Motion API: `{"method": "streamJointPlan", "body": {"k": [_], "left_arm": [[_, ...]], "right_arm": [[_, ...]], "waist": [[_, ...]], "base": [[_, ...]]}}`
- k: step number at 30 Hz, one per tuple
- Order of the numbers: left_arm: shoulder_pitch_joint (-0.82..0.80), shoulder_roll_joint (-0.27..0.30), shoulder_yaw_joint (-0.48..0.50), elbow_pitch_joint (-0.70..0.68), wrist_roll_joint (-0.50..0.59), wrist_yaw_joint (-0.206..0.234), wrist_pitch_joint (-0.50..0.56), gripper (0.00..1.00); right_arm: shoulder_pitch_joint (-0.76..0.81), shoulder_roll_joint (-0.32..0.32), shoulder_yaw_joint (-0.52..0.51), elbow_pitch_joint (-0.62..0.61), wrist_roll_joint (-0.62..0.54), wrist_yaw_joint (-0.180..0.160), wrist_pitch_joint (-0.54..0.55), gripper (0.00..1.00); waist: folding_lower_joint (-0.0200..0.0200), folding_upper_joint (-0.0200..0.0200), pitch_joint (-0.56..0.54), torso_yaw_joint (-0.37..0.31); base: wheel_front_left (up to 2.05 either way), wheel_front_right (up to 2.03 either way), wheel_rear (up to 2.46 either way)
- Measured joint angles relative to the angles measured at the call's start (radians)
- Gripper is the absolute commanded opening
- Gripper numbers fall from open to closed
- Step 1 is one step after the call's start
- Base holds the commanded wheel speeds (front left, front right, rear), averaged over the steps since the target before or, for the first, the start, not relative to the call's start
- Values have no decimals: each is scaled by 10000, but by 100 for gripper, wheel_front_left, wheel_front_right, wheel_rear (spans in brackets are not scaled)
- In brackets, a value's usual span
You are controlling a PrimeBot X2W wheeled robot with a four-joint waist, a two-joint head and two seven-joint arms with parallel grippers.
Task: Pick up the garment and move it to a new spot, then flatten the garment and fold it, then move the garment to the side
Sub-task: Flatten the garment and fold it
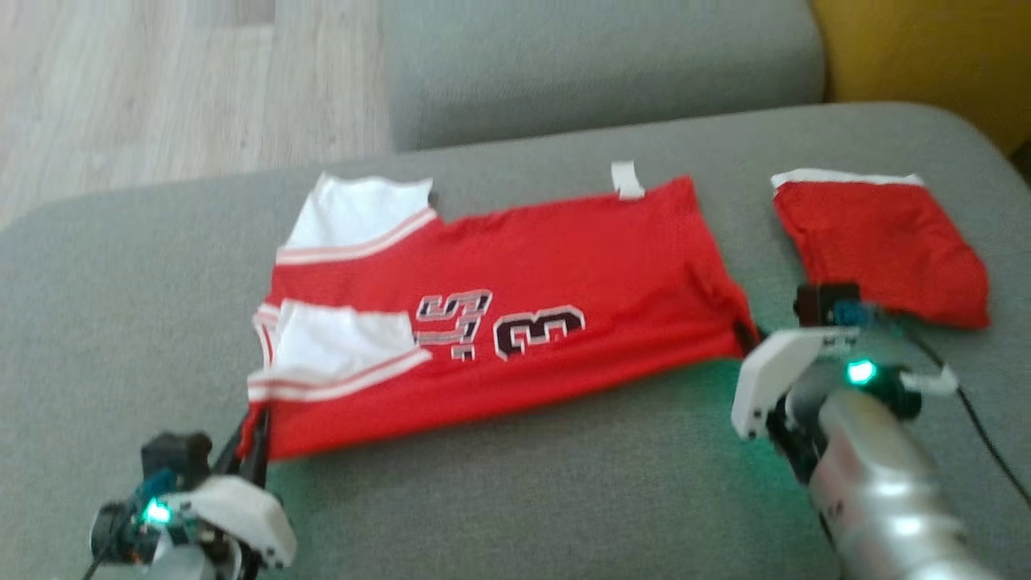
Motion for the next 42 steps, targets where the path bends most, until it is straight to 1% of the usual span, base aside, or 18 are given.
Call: {"method": "streamJointPlan", "body": {"k": [4,8,11,12,13,14,15,16,19,22,24,27,30,33,36,37,39,42], "left_arm": [[779,67,-84,-750,-69,8,606,0],[1360,176,-257,-1578,-155,19,1145,0],[1625,203,-295,-2044,-155,167,1467,0],[1683,215,-299,-2182,-155,211,1542,0],[1733,217,-297,-2301,-184,253,1572,29],[1766,213,-299,-2416,-242,291,1574,43],[1777,213,-299,-2483,-244,343,1576,65],[1777,213,-299,-2483,-244,343,1576,100],[1801,211,-249,-2709,-267,546,1398,100],[1803,127,-130,-3001,-336,740,825,100],[1788,36,81,-3200,-347,894,230,100],[1679,-146,456,-3672,-568,945,-913,100],[1535,-355,840,-4355,-681,840,-1281,100],[1195,-491,1034,-4909,-635,617,-1323,100],[473,-376,894,-4844,-359,368,-1333,100],[157,-257,803,-4698,-286,303,-1310,100],[-641,119,606,-4253,-224,180,-828,100],[-2142,807,153,-3377,-232,48,516,100]], "right_arm": [[882,-12,23,-673,261,0,303,0],[1676,-15,-104,-1492,426,0,700,0],[2153,-15,-339,-2119,408,0,938,0],[2297,-17,-487,-2362,328,0,938,38],[2413,-15,-642,-2589,203,0,943,100],[2530,-17,-788,-2815,92,0,1014,100],[2645,-13,-988,-3030,38,-2,1011,100],[2645,-13,-988,-3030,38,-2,1011,100],[3014,-15,-1563,-3699,63,0,792,100],[3318,6,-1854,-4449,107,-2,-4,100],[3358,8,-1873,-4984,173,0,-784,100],[3350,8,-1722,-5712,738,-2,-2042,100],[3381,12,-1459,-6263,993,0,-2615,100],[3475,17,-1254,-6890,1122,0,-2792,100],[3463,25,-1095,-7423,1120,0,-2794,100],[3426,35,-1074,-7565,1116,-2,-2796,100],[3253,36,-1057,-7829,1116,0,-2809,100],[2763,36,-1058,-8201,1114,-2,-2821,100]], "waist": [[0,0,-353,-122],[1,0,-440,-163],[3,0,-403,-152],[2,0,-388,-147],[3,0,-374,-139],[3,0,-364,-131],[3,0,-360,-128],[3,0,-360,-128],[3,0,-322,-112],[3,0,-246,-92],[3,0,-189,-88],[3,0,-89,-90],[3,0,65,-110],[3,0,339,-124],[4,0,742,-155],[4,0,899,-175],[5,0,1244,-226],[5,0,1805,-320]], "base": [[0,0,0],[0,0,0],[0,0,0],[0,0,0],[0,0,0],[0,0,0],[0,0,0],[0,0,0],[0,0,0],[0,0,0],[0,0,0],[0,0,0],[0,0,0],[0,0,0],[0,0,0],[0,0,0],[0,0,0],[0,0,0]]}}
